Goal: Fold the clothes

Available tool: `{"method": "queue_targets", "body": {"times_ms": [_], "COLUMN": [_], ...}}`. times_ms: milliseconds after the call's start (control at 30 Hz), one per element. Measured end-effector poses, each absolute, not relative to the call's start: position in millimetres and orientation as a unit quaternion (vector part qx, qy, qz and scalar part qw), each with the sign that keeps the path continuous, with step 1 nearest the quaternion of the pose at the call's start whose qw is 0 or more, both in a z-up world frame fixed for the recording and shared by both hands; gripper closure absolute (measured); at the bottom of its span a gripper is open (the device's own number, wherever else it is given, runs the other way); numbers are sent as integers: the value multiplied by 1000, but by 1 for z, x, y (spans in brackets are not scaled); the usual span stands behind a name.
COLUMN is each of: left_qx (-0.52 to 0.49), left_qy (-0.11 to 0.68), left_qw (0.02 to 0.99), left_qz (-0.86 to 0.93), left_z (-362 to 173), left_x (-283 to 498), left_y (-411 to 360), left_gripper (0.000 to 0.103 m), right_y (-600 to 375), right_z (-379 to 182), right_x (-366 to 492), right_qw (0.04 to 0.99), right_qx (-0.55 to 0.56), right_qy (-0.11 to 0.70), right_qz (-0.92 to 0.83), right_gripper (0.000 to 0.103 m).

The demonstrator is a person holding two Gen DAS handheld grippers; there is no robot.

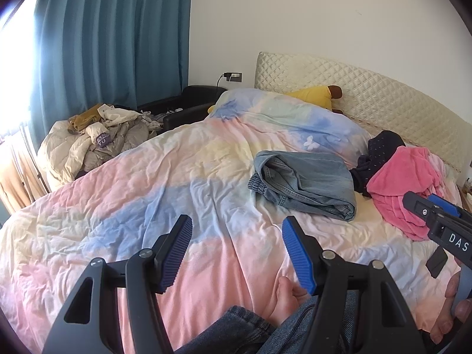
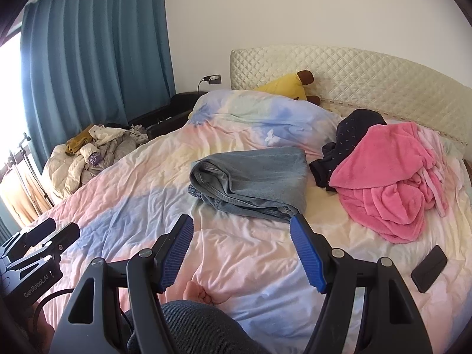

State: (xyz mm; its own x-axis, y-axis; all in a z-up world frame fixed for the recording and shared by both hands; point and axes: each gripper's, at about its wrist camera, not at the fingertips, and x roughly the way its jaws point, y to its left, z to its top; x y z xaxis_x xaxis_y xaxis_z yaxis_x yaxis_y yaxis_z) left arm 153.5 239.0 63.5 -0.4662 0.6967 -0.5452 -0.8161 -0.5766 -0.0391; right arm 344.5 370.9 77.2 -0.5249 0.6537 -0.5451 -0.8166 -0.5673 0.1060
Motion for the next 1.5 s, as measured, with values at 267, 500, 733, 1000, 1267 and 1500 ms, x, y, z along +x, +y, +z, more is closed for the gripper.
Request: {"method": "queue_targets", "body": {"times_ms": [267,500,733,1000,1267,1500], "left_qx": [-268,-269,-265,-270,-288,-315], "left_qy": [124,150,161,185,162,106], "left_qw": [453,464,497,493,471,468], "left_qz": [841,830,811,806,818,819], "left_z": [47,18,-17,-63,-92,-102], "left_x": [129,104,79,45,13,-10], "left_y": [282,343,422,511,548,540], "left_gripper": [37,37,37,37,37,37], "right_y": [410,467,518,575,602,611], "right_z": [65,41,2,-49,-76,-90], "right_x": [331,307,269,222,173,139], "right_qw": [407,371,337,309,267,250], "right_qx": [-234,-248,-280,-325,-346,-349], "right_qy": [183,187,162,163,142,117], "right_qz": [864,875,884,879,888,896], "right_gripper": [34,34,36,45,50,63]}}
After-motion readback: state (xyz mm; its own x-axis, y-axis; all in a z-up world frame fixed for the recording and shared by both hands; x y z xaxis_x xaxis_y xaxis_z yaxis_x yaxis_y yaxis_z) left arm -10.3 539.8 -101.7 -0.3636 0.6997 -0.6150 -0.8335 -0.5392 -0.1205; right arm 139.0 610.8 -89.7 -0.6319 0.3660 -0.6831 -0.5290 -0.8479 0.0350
